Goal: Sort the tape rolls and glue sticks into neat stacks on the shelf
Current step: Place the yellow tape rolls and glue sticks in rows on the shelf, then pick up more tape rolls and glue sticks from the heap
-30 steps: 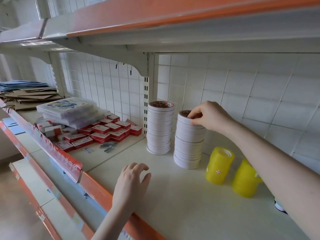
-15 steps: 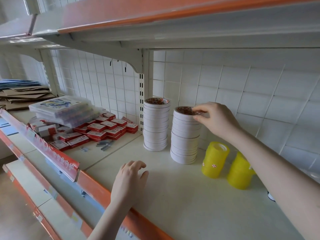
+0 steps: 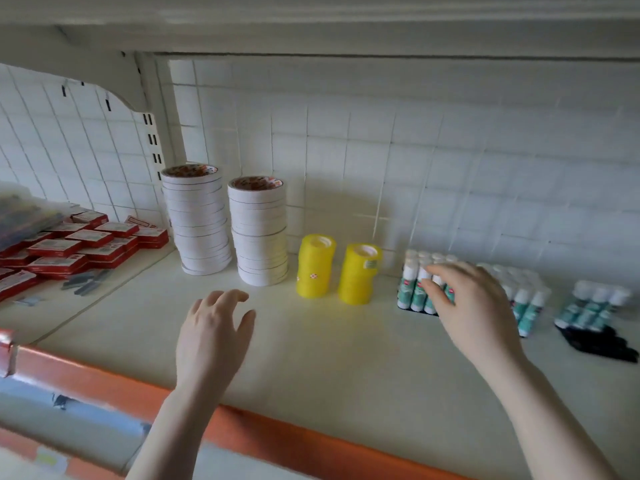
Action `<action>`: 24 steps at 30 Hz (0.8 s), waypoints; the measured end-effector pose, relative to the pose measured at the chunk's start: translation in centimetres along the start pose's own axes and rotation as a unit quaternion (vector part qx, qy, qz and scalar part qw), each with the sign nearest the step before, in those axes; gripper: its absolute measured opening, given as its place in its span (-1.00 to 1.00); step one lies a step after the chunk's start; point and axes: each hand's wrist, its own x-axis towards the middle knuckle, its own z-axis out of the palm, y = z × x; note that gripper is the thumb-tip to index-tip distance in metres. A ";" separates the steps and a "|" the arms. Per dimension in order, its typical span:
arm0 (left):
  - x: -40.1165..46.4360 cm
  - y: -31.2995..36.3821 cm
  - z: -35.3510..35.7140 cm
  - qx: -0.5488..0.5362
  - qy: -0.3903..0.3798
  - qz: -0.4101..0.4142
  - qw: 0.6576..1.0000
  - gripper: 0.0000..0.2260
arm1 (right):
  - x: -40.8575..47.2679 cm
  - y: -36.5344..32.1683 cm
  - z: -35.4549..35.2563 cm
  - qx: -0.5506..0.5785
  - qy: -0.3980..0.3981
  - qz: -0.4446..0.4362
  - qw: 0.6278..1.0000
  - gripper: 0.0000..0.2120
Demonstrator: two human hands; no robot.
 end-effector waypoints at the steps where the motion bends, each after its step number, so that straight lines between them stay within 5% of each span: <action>1: -0.6 1.7 0.4 -0.007 -0.003 0.017 1.000 -0.80 | -1.1 1.4 -1.1 -0.019 0.005 0.012 1.000 -0.88; 10: -9.8 21.6 5.7 -0.070 -0.040 0.144 0.986 -0.78 | -13.5 17.8 -15.1 -0.154 0.073 0.133 0.976 -0.86; 24: -25.3 50.8 13.5 -0.145 -0.124 0.198 0.961 -0.76 | -24.3 41.0 -34.0 -0.239 0.131 0.218 0.937 -0.79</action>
